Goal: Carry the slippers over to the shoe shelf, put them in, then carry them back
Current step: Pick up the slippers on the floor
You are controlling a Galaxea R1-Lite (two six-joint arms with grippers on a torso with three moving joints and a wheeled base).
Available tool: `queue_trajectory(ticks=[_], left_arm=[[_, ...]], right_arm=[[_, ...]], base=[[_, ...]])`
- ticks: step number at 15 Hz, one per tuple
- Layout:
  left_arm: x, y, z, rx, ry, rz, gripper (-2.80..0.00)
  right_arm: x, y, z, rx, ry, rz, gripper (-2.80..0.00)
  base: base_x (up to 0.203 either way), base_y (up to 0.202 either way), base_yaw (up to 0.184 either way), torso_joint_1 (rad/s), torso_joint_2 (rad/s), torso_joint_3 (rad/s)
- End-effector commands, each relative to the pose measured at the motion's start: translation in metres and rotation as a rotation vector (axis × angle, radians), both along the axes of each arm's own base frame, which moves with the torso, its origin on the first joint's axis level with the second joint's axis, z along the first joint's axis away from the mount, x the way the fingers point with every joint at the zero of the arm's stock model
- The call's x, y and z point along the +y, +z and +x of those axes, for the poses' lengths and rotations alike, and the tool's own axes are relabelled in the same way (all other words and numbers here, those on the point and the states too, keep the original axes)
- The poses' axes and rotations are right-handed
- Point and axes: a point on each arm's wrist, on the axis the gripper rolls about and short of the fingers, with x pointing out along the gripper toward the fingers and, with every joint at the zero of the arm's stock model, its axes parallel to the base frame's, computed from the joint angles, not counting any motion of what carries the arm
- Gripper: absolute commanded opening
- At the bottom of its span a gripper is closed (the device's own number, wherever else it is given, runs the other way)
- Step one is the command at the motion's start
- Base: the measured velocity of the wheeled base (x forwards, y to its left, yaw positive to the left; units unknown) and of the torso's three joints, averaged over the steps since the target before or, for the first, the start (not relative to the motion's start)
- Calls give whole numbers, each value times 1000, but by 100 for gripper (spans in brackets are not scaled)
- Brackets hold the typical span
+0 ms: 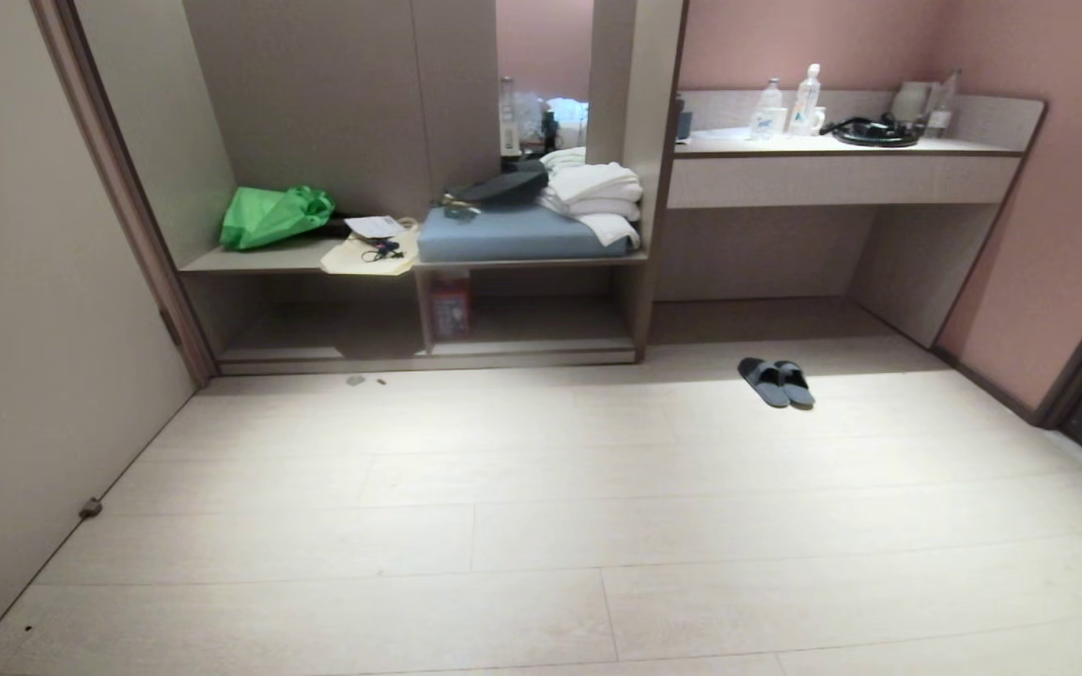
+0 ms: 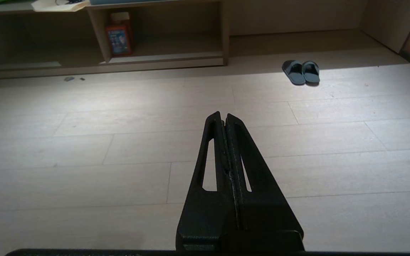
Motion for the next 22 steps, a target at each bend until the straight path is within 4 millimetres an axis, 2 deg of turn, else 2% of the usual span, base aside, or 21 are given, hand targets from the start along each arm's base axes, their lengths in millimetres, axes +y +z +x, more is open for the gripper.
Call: queue_trajectory(ticks=[1,20,22], left_arm=[[0,0,0,0,1,1,-280],[0,0,0,-3,1,1,-280],[0,0,0,-3,1,1,-280]], right_arm=[[0,0,0,-2,0,0,-280],[0,0,0,0,0,-1,-280],[0,0,0,-2,0,-1,-280]], base=[[0,0,0,0,0,0],[0,0,0,0,0,0],[135,0,0,-1,0,1]])
